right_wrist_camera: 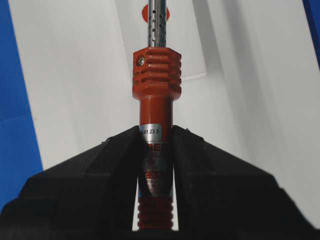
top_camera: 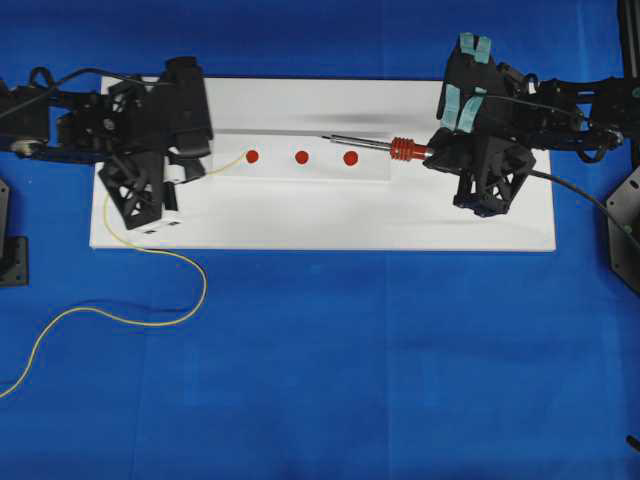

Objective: Touch the tip of the soldering iron to the tip of the solder at the mark.

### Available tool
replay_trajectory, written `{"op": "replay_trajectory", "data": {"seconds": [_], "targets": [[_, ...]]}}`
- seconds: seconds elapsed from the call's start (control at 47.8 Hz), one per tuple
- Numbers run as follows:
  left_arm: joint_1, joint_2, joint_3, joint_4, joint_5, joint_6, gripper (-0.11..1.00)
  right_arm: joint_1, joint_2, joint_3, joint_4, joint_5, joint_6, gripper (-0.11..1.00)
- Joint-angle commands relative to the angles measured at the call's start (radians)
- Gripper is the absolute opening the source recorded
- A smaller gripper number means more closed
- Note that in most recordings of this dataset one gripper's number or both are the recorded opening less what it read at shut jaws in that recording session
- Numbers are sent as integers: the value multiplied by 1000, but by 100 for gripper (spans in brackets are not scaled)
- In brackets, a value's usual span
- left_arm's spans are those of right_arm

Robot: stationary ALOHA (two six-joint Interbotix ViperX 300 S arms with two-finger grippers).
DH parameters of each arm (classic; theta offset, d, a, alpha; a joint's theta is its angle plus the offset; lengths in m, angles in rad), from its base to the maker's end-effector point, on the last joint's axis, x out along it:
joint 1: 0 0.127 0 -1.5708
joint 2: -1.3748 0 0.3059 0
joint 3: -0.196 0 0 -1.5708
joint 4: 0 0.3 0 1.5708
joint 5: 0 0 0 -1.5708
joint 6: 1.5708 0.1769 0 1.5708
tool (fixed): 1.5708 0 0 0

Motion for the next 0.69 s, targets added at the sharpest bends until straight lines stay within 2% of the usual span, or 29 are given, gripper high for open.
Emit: {"op": "replay_trajectory", "data": {"seconds": [0.0,0.377,0.67], "targets": [[2,-28,5,3,-11,-12,1,-3,-3,-34,-2,-5,-2,6],[2,63,-9,3,-63,-12,1,-2,15,-48,-2,-3,-2,6],[2,83,-11,3,-98,-9,1,-2,15,-48,-2,-6,-2,6]]}}
